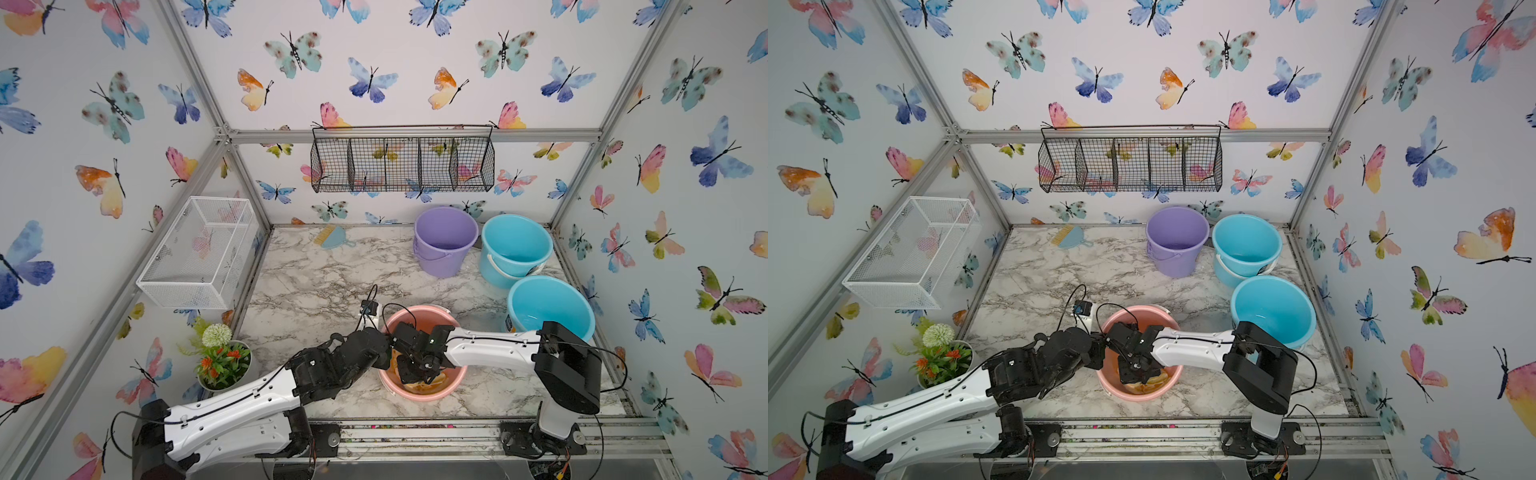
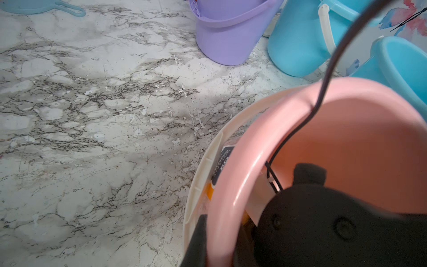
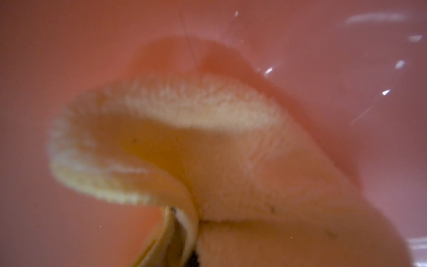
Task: Wipe the inside of the bucket with a cloth
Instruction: Wipe the dirt from the inside of the bucket.
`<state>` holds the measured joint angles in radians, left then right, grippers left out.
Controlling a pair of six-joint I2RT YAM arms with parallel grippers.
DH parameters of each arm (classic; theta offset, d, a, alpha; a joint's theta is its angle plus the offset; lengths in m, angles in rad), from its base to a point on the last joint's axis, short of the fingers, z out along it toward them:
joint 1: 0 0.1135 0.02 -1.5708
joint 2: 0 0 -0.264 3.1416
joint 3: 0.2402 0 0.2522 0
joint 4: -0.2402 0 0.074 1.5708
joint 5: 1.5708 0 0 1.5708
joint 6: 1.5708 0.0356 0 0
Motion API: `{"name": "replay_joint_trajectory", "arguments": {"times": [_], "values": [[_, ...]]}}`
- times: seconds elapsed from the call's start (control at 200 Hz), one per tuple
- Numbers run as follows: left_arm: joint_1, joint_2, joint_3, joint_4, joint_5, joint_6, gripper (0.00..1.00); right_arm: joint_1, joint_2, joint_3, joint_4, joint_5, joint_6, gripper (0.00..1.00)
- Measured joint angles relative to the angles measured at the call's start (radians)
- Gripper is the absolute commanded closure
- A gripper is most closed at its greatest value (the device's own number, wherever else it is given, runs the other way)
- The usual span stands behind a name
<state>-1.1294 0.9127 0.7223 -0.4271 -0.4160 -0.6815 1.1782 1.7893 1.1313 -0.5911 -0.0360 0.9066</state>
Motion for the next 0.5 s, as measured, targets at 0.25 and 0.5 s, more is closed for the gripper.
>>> {"name": "replay_joint_trajectory", "arguments": {"times": [0.25, 0.5], "values": [[0.000, -0.031, -0.020, 0.014, -0.030, 0.001, 1.00, 0.000, 0.014, 0.044, -0.039, 0.028, -0.061, 0.98], [0.000, -0.143, -0.044, 0.039, -0.190, 0.072, 1.00, -0.006, 0.060, 0.208, -0.014, 0.062, -0.116, 0.98]]}}
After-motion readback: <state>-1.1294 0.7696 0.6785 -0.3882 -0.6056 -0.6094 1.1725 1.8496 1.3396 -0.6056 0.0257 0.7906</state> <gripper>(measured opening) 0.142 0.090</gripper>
